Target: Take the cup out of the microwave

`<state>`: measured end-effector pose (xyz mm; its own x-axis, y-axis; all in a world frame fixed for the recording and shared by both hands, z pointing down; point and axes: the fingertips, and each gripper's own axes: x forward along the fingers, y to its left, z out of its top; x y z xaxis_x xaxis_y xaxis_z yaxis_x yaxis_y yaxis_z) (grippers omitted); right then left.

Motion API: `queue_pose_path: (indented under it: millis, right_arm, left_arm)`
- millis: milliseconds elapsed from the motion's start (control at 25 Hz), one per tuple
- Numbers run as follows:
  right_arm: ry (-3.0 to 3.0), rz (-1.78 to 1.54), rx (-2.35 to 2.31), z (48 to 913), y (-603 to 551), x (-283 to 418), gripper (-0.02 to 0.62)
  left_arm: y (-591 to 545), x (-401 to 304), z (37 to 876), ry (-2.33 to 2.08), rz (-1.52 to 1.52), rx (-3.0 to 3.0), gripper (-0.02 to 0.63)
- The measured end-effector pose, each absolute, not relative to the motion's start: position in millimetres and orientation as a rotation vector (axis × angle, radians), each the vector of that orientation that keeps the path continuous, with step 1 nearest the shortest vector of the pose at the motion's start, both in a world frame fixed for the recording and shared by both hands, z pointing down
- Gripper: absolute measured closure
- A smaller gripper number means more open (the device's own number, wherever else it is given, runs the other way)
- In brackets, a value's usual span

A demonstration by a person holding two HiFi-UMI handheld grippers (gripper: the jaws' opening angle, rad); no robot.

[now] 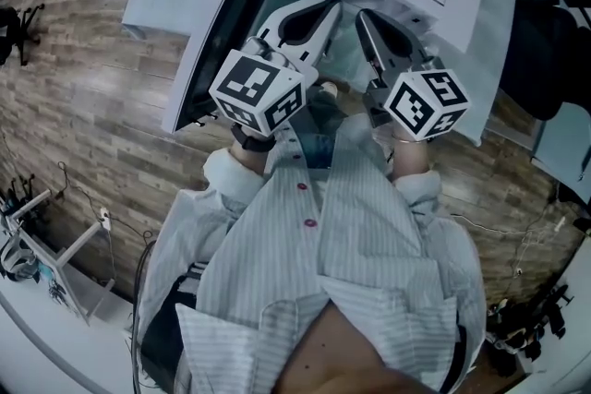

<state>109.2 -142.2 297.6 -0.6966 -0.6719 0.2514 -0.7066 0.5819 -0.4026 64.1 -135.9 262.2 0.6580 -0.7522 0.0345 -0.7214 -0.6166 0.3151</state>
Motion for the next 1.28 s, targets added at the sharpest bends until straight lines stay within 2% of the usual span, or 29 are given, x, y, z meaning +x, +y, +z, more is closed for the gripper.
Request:
queue_pose_path:
  millis: [480,1280]
  right_arm:
    - [-2.701,0.742,1.224,302.7,-166.7,93.1,0.560]
    - [-2.577,0.791,1.374,367.3,-187.8,101.3,0.560]
  left_arm:
    - [-163.1,49.9,266.3,-1.151,-0.139,2.578,0.597]
    - [-182.1,47.9,335.9,-1.112,-0.053,2.523,0.597]
